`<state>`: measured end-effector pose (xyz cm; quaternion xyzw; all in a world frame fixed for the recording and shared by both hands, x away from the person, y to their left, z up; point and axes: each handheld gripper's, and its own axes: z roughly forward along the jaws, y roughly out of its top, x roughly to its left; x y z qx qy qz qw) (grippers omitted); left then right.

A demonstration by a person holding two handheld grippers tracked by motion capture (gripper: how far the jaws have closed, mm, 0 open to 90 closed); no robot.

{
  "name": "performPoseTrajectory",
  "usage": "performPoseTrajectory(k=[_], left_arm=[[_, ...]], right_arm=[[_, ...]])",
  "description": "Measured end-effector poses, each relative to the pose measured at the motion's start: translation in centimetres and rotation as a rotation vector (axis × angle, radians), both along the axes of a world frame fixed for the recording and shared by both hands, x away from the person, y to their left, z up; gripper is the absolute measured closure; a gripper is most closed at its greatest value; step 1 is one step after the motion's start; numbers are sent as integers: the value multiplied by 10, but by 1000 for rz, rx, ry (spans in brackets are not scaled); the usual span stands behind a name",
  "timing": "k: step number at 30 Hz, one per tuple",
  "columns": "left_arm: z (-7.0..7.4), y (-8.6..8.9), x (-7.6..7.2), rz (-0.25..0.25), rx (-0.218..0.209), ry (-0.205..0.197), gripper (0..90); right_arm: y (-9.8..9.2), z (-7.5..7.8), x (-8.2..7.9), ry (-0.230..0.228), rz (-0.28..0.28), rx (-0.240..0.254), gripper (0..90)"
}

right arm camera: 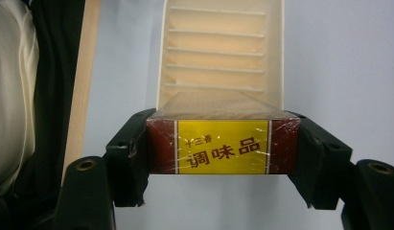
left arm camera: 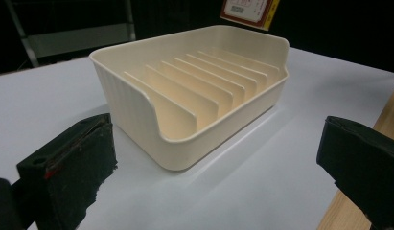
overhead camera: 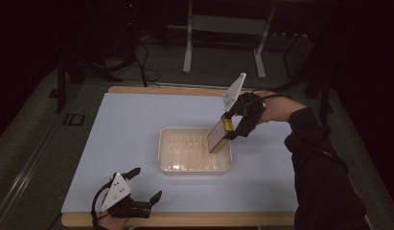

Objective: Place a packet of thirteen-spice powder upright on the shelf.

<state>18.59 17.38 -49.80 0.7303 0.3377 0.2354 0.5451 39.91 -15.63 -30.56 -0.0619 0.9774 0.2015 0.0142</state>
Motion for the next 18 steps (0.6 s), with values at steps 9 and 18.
performPoseTrajectory(k=[9, 18], left_arm=[[0, 0, 0, -5, 1, -2, 0], [0, 0, 0, -11, -5, -5, 0]], right_arm=[[20, -11, 2, 11, -6, 20, 318], [34, -23, 7, 26, -14, 57, 318]])
